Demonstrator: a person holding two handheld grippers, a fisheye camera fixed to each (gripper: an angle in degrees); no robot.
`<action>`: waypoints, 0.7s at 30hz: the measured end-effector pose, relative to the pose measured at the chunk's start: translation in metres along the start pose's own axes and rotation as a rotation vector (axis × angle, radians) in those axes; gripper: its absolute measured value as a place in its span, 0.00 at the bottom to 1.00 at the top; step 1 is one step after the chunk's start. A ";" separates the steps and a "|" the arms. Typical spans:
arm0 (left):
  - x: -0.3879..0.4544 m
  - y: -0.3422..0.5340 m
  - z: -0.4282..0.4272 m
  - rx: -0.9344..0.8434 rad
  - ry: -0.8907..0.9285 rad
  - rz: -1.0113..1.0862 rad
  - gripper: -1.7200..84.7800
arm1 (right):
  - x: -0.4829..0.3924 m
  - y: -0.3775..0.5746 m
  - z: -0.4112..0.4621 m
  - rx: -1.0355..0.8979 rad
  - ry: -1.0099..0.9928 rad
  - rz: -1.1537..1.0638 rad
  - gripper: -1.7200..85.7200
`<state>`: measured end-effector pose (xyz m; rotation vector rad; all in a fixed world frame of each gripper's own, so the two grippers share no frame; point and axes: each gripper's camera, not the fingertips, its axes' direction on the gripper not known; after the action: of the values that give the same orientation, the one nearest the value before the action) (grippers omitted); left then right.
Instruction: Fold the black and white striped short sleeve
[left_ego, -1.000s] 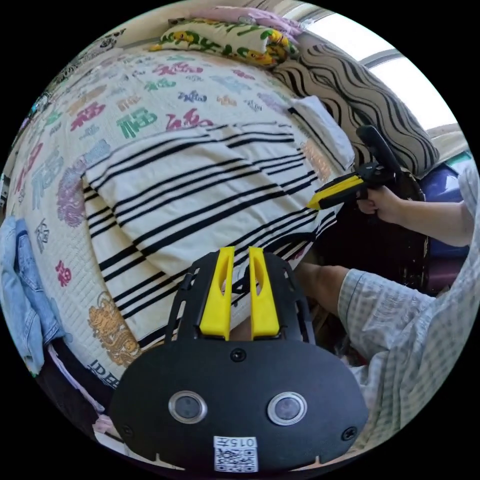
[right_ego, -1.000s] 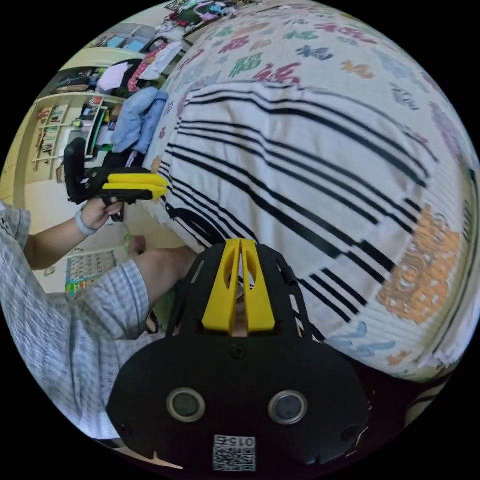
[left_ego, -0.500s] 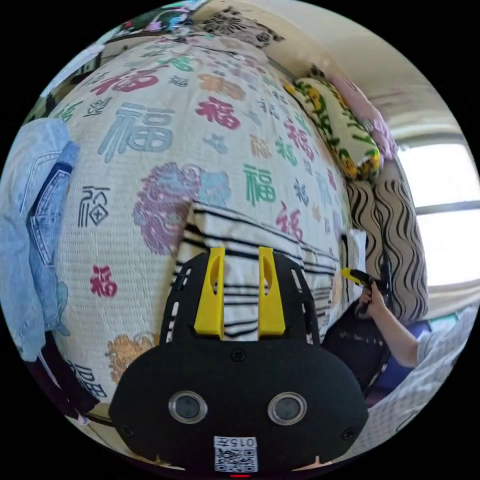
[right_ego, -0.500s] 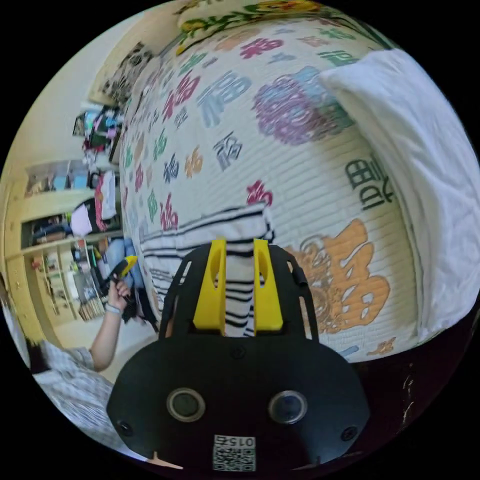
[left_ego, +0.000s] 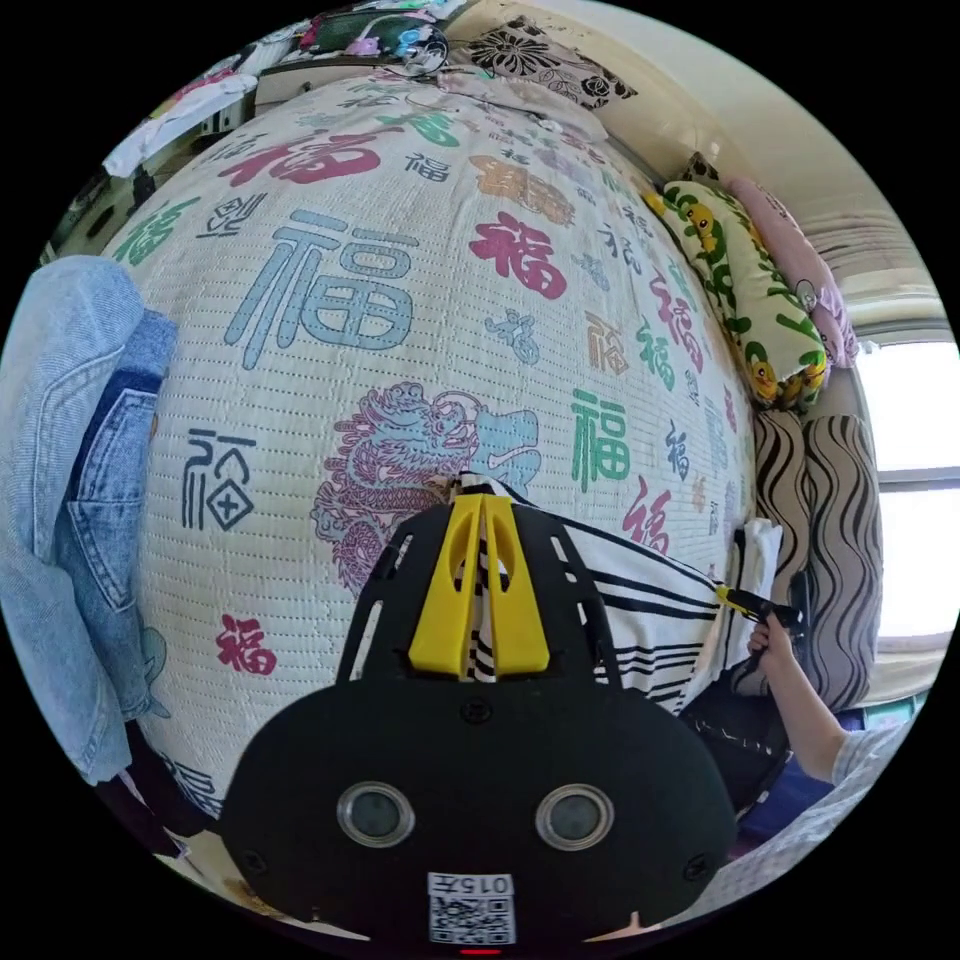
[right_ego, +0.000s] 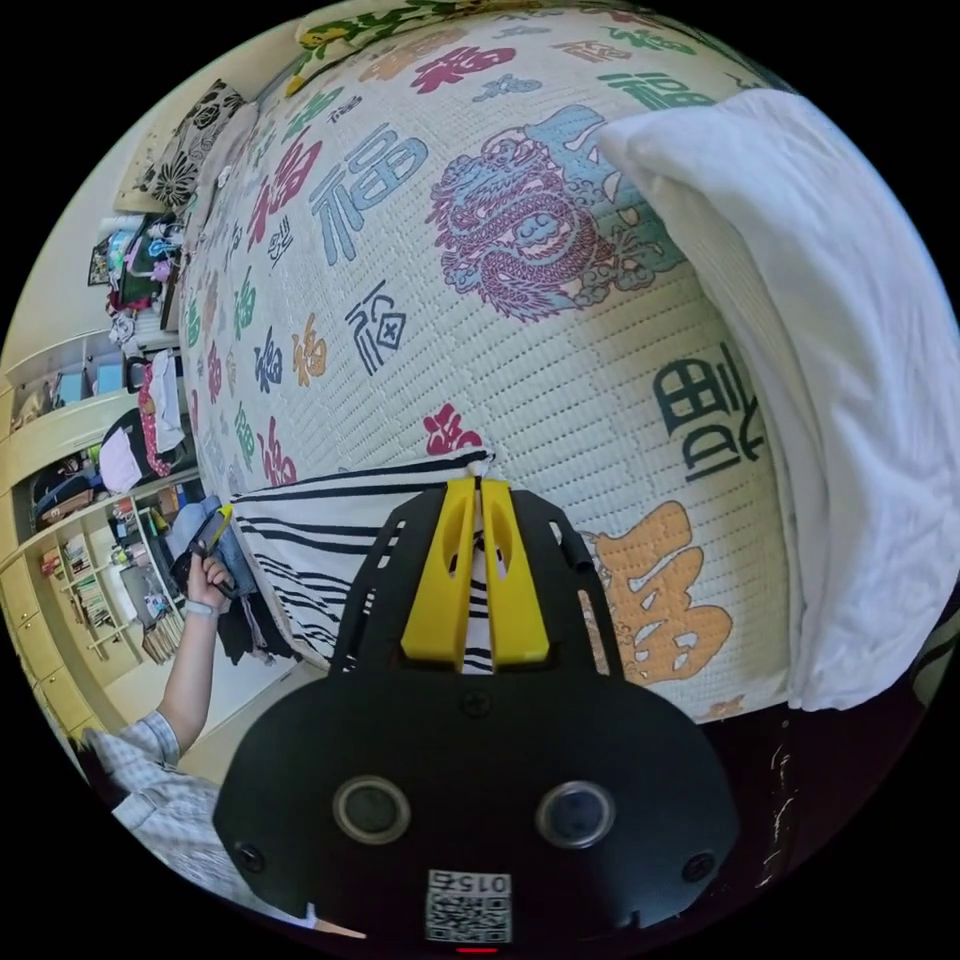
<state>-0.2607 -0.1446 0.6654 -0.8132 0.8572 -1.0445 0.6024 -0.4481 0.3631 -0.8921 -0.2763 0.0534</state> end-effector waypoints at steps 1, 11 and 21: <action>0.001 0.003 -0.001 0.000 -0.021 0.017 0.01 | -0.001 0.002 0.003 0.006 -0.010 0.011 0.01; 0.001 0.050 -0.032 0.082 0.005 0.018 0.09 | -0.057 0.031 -0.010 0.053 0.098 -0.041 0.06; 0.053 0.218 -0.022 -0.184 -0.034 0.240 0.09 | -0.174 0.132 0.091 -0.318 0.028 -0.310 0.02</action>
<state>-0.1833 -0.1349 0.4544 -0.8556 1.0062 -0.7464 0.4205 -0.3236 0.2776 -1.1551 -0.4010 -0.2975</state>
